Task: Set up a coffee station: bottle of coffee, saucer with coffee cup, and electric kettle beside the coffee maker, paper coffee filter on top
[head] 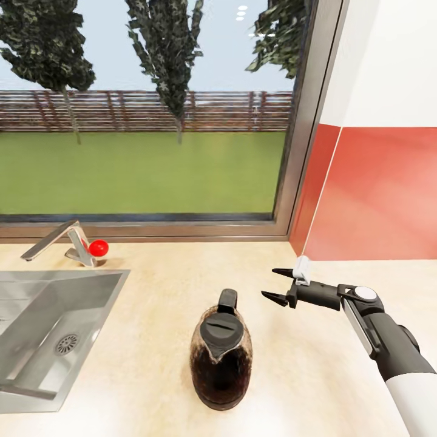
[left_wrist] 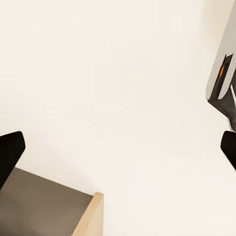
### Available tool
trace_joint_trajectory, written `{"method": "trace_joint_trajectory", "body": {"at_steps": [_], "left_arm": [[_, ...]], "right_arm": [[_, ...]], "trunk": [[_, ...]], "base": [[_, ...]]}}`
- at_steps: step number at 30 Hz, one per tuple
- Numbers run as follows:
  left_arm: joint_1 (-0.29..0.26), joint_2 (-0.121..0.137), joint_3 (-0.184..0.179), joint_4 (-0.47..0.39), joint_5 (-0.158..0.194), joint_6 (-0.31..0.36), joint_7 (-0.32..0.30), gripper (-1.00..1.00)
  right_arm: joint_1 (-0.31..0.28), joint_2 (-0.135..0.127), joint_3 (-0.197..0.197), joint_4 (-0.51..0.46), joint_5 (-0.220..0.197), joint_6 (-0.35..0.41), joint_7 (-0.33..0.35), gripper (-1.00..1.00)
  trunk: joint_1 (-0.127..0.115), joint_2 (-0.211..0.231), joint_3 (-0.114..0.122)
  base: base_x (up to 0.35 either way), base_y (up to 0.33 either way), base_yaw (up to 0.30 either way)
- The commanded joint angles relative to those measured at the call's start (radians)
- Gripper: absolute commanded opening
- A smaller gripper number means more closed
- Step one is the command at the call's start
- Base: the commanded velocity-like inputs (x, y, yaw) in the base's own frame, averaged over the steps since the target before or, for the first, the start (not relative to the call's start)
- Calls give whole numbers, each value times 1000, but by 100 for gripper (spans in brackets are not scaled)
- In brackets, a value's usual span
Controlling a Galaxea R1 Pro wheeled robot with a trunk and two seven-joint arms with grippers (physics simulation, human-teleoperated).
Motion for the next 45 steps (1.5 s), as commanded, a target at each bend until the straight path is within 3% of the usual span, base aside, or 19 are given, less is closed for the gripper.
{"method": "trace_joint_trajectory", "body": {"at_steps": [1, 35, 38, 41, 45], "left_arm": [[0, 0, 6, -1, -4, -2, 1, 100], [0, 0, 7, -3, -4, -2, 2, 100], [0, 0, 8, -3, -4, -2, 2, 100], [0, 0, 8, -3, -4, -2, 2, 100], [0, 0, 8, -3, -4, -2, 2, 100]], "right_arm": [[-1, -1, 2, 0, -9, 11, 1, 100], [0, 5, 7, 7, -12, 9, 3, 100], [1, 8, 26, 8, -12, 9, 4, 100], [1, 9, 87, 10, -12, 9, 3, 100], [1, 9, 92, 11, -12, 9, 2, 100]], "trunk": [[1, -2, -2], [1, -2, -2], [1, -2, -2], [1, -2, -2], [1, -2, -2]], "base": [[88, 178, 0], [14, 26, 0], [0, 0, 0], [0, 0, 0], [0, 0, 0]]}}
